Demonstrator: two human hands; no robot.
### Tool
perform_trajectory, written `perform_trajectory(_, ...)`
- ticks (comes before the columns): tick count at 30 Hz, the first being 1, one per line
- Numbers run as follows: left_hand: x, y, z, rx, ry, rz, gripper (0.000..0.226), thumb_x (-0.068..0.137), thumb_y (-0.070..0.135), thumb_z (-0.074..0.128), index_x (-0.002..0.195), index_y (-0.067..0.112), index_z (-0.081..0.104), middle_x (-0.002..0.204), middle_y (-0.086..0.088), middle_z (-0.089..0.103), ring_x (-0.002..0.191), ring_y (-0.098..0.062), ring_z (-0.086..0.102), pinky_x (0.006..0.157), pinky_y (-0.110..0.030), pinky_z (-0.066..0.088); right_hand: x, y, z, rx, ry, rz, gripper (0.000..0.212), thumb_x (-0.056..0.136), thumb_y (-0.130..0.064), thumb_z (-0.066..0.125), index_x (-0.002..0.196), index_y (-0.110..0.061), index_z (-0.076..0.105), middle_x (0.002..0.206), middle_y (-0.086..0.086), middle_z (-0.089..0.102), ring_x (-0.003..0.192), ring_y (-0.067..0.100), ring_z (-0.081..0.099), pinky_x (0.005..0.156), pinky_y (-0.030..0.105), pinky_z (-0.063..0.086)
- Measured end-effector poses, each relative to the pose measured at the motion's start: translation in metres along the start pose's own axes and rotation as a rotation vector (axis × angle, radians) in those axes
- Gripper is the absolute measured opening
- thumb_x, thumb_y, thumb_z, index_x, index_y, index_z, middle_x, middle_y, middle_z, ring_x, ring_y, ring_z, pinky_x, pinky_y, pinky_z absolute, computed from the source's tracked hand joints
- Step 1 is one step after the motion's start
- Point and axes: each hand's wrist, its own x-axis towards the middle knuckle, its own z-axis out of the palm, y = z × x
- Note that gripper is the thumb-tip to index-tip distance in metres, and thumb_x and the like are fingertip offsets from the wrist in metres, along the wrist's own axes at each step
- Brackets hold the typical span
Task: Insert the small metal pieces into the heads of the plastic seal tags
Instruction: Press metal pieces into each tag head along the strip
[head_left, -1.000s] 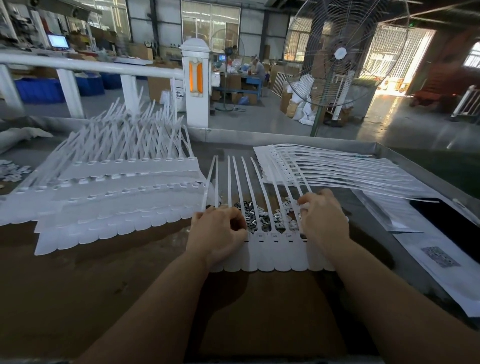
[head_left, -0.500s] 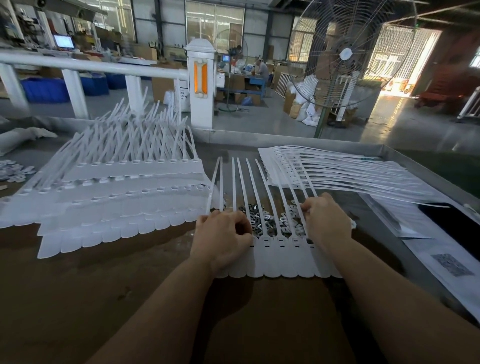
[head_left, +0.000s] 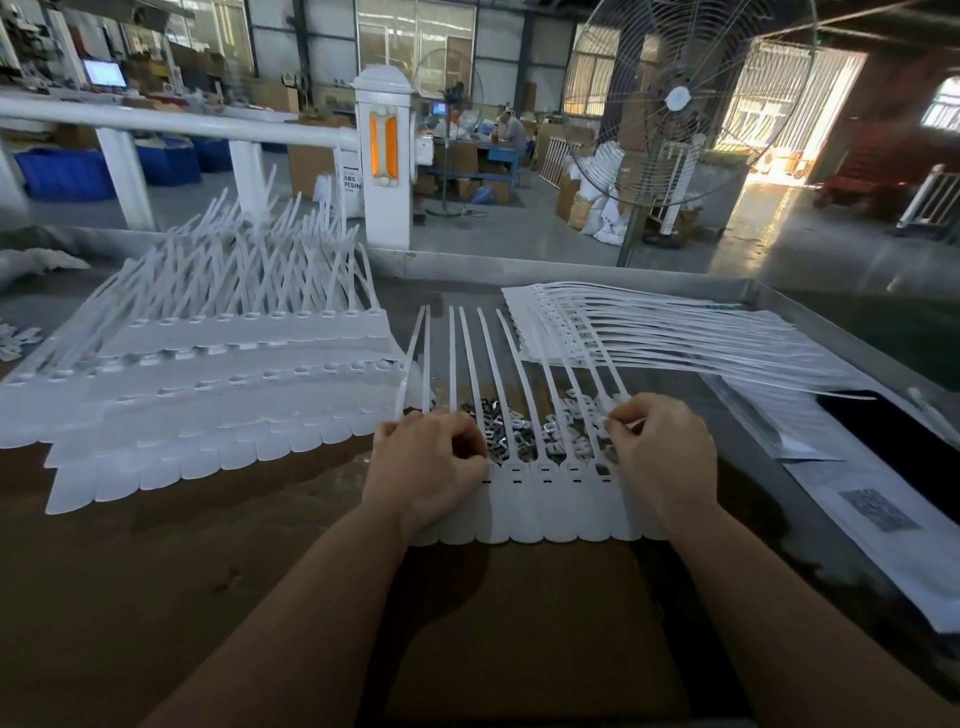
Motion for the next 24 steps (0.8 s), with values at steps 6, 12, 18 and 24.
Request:
perform_trajectory(6,0.000,0.000,0.002,-0.011,0.017,0.006,0.021,0.077,0.028,0.060,0.063,0.040,0.049,0.081,0.020,0.057,0.086,-0.004,0.049,0.078,-0.026,0.016,-0.017,0.010,-0.004,-0.006,0.076,-0.046,0.007,0.087,-0.011,0.061,0.080,-0.010,0.062,0.068,0.002,0.062,0.056,0.015,0.053,0.054,0.026,0.043)
perform_trajectory(12,0.000,-0.001,0.003,-0.009,0.025,0.007,0.021,0.076,0.028,0.061,0.063,0.040,0.050,0.079,0.022,0.056,0.085,-0.004,0.048,0.075,-0.024,0.014,-0.016,0.010,-0.008,0.095,0.051,0.011,0.006,0.088,-0.011,0.060,0.088,-0.011,0.066,0.078,0.000,0.066,0.073,0.018,0.062,0.069,0.030,0.049)
perform_trajectory(18,0.003,0.000,0.003,-0.014,0.015,0.003,0.020,0.077,0.028,0.061,0.064,0.039,0.050,0.080,0.021,0.056,0.086,-0.005,0.049,0.077,-0.024,0.015,-0.012,0.005,-0.016,0.104,0.023,-0.037,0.021,0.093,-0.011,0.053,0.108,-0.011,0.067,0.095,0.005,0.069,0.083,0.021,0.060,0.079,0.035,0.050)
perform_trajectory(24,0.002,0.001,0.003,-0.011,0.017,-0.004,0.022,0.078,0.027,0.062,0.064,0.039,0.050,0.080,0.020,0.057,0.087,-0.006,0.049,0.079,-0.025,0.016,-0.019,0.009,-0.020,0.103,0.026,-0.073,0.008,0.091,-0.009,0.057,0.088,-0.011,0.064,0.075,-0.001,0.060,0.068,0.017,0.053,0.065,0.029,0.041)
